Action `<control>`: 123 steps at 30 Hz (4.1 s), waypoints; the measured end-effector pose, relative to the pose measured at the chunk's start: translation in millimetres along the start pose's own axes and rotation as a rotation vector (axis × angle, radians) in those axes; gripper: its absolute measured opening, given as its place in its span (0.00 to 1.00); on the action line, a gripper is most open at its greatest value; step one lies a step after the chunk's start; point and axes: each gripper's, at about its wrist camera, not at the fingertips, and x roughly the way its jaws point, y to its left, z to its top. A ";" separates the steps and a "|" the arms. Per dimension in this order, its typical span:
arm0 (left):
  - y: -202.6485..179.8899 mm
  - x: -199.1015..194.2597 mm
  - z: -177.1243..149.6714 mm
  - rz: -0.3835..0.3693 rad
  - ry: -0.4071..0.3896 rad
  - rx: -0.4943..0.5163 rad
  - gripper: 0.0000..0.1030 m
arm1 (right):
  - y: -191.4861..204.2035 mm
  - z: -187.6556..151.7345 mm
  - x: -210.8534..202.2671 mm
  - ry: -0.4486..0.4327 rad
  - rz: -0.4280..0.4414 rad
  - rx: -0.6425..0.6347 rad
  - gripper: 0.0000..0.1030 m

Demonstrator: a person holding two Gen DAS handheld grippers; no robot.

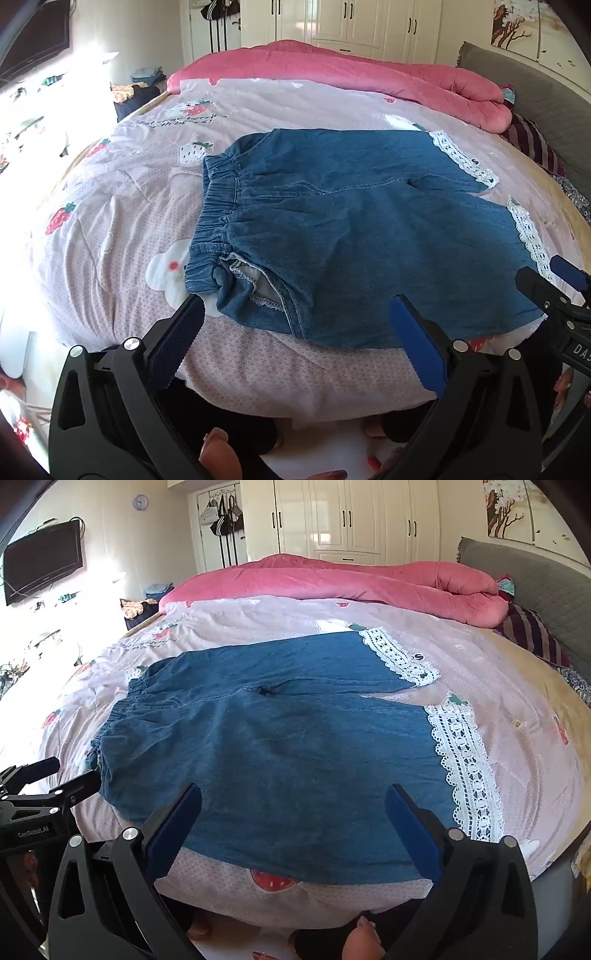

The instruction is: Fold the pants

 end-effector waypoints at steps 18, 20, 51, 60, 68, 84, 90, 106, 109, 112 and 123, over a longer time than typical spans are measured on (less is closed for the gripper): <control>-1.0 -0.1 -1.8 0.006 0.005 0.005 0.91 | 8.2 -3.2 -1.5 0.003 -0.013 -0.031 0.96; -0.3 0.0 -1.8 0.006 0.002 0.003 0.91 | 8.4 -3.7 -1.5 0.004 -0.014 -0.031 0.96; -2.1 -1.0 -0.7 0.007 -0.002 0.005 0.91 | 9.1 -5.2 -1.9 0.005 -0.035 -0.039 0.96; -2.6 -0.1 -0.9 0.004 -0.003 0.008 0.91 | 8.7 -5.4 -1.7 0.007 -0.034 -0.038 0.96; -4.3 0.2 -1.9 0.009 -0.005 0.009 0.91 | 8.4 -7.5 1.3 0.012 -0.032 -0.035 0.96; 12.5 29.6 21.2 0.015 0.004 0.024 0.91 | 15.3 21.8 33.4 0.018 0.049 -0.168 0.96; 61.4 70.7 75.2 0.054 0.012 -0.031 0.91 | 32.1 65.9 72.6 0.036 0.127 -0.313 0.96; 103.8 200.7 157.3 0.004 0.122 0.048 0.45 | 78.3 186.1 228.0 0.178 0.320 -0.481 0.96; 101.7 204.8 154.8 0.003 0.108 0.083 0.31 | 84.9 201.6 254.9 0.213 0.304 -0.540 0.96; 108.2 199.3 157.7 -0.028 0.085 0.062 0.28 | 95.6 206.4 281.0 0.246 0.248 -0.630 0.96; 108.3 157.4 168.4 -0.105 -0.052 0.059 0.28 | 127.5 200.2 309.1 0.346 0.375 -0.801 0.41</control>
